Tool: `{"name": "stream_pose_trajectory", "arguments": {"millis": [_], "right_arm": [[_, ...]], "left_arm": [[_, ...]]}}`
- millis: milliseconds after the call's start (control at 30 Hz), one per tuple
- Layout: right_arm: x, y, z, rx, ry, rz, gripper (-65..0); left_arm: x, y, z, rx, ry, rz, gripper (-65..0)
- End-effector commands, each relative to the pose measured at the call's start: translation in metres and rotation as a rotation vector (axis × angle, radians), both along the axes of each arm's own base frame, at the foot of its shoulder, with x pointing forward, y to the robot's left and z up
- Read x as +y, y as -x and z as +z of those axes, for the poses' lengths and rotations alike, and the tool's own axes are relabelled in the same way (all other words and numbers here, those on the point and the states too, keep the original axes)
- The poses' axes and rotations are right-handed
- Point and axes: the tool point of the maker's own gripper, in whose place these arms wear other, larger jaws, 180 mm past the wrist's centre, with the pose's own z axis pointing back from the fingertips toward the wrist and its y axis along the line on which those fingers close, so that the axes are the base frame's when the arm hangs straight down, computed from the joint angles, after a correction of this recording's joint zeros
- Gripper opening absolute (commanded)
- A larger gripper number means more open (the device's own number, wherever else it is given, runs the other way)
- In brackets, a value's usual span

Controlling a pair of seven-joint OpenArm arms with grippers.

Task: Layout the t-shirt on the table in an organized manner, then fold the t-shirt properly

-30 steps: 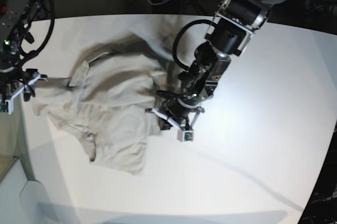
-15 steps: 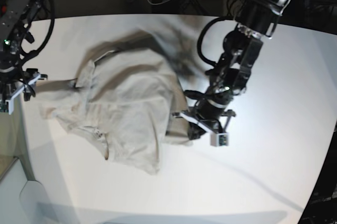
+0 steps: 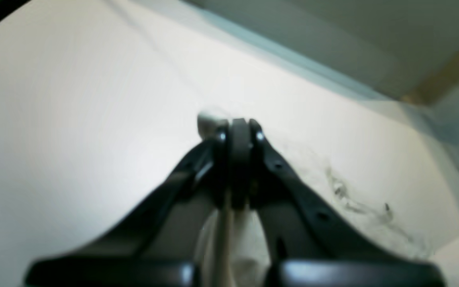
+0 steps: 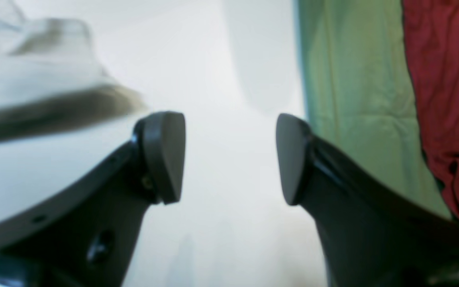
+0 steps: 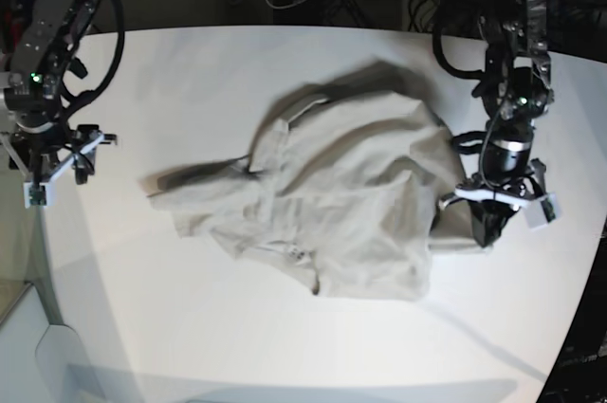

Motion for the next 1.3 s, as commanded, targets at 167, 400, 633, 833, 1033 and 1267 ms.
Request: {"name": "stream_pose_trajectory", "arguments": {"millis": [167,400,633,833,1033,1267], "right_arm": [[0.031,-0.016,0.008,-0.041,-0.008,0.099,-28.3],[0.091,-0.035,0.009,-0.034,0.014,0.315,-28.1],[0.139,-0.082,0.014,-0.047,0.004,0.461,-28.0],[0.176,-0.125,-0.021,0.079,-0.043,0.545,-21.5],[0.202,-0.165,-0.031,0.132,-0.099,0.576,-20.2],[0.227,-0.190,-0.045,0.142,-0.191,0.595,-20.2]], "left_arm": [[0.010,0.000,0.005,0.084,0.014,-0.010,-64.6],[0.043,0.028,-0.023,0.226,0.026,0.055,-64.7],[0.051,0.053,-0.049,0.307,0.014,0.076,-64.7],[0.051,0.061,-0.057,0.332,0.015,0.077,-64.7],[0.050,0.063,-0.058,0.339,0.016,0.073,-64.7],[0.051,0.066,-0.061,0.347,0.014,0.077,-64.7]]}}
